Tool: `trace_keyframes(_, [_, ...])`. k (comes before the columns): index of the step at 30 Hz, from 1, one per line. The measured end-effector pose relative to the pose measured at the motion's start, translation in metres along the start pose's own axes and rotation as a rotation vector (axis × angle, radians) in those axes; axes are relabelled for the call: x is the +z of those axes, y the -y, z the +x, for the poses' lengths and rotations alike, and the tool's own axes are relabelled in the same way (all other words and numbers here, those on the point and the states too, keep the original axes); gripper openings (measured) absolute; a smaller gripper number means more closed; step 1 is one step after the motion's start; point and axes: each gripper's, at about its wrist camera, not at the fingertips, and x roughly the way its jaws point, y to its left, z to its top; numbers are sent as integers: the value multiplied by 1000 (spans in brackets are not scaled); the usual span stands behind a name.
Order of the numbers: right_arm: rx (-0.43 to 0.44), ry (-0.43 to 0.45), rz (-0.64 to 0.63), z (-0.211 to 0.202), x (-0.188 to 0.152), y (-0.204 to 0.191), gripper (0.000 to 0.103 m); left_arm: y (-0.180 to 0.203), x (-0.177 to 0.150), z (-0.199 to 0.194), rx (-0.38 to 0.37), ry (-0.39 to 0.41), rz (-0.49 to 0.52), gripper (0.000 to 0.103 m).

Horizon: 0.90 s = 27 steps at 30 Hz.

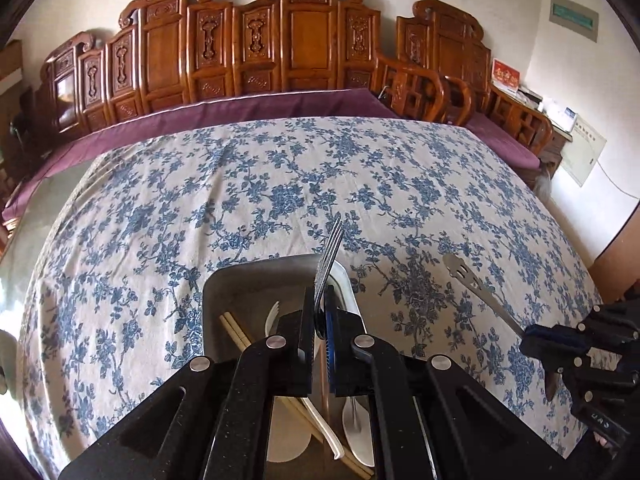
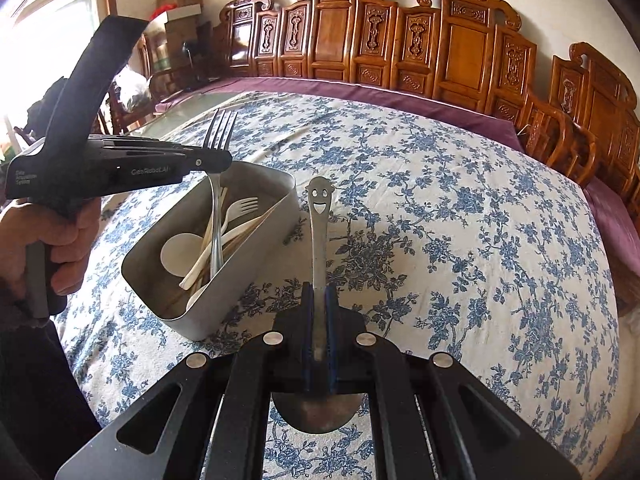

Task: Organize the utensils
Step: 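Carry the metal fork and knife to the grey tray with the left tool, then lower the fork into the tray and open the left tool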

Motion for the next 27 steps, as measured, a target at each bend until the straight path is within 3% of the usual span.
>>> trace_keyframes(6, [-5,0,0,-2,2,0,7,-1,-2,-15,0,5,18,2])
trace_keyframes(13, [2,2,-11,-5,1,-8,7,-1,-8,-14,1,-64,51,2])
trace_keyframes(27, [15,2,-12,2,8,-15,7,-6,-13,41,42,-171,40,4])
